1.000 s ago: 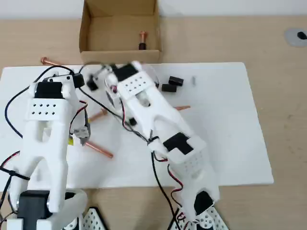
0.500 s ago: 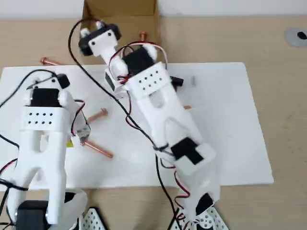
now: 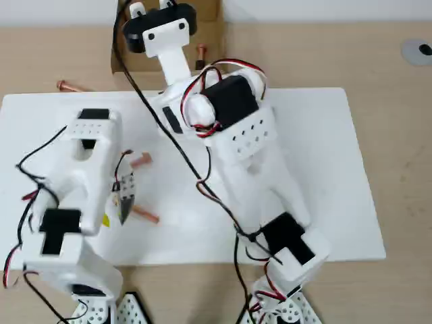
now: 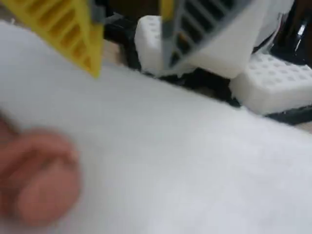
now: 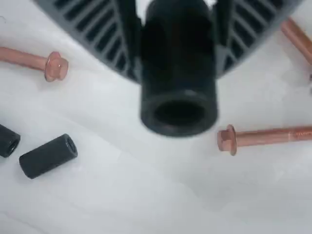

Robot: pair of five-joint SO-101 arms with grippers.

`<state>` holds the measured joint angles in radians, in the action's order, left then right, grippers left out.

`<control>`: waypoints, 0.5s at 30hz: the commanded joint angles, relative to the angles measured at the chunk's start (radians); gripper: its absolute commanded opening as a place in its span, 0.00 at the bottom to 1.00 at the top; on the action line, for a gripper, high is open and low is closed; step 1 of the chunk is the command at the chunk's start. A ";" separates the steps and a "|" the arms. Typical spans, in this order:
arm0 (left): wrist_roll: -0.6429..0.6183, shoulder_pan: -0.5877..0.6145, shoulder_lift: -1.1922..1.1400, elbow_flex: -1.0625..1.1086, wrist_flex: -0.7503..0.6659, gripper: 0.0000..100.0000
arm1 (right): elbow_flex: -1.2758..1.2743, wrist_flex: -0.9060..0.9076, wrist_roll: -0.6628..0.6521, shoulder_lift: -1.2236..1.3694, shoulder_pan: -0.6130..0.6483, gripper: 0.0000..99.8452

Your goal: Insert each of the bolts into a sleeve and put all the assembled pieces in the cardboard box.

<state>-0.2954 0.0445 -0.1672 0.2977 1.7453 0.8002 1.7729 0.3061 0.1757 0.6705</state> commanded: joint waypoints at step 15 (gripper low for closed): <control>-0.144 -0.048 0.228 -0.144 0.008 0.14 | -0.108 -0.017 0.011 -0.074 -0.025 0.01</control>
<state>-0.3813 0.0368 -0.0092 0.1335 1.7453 0.6912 1.7729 0.3092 0.1741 0.6690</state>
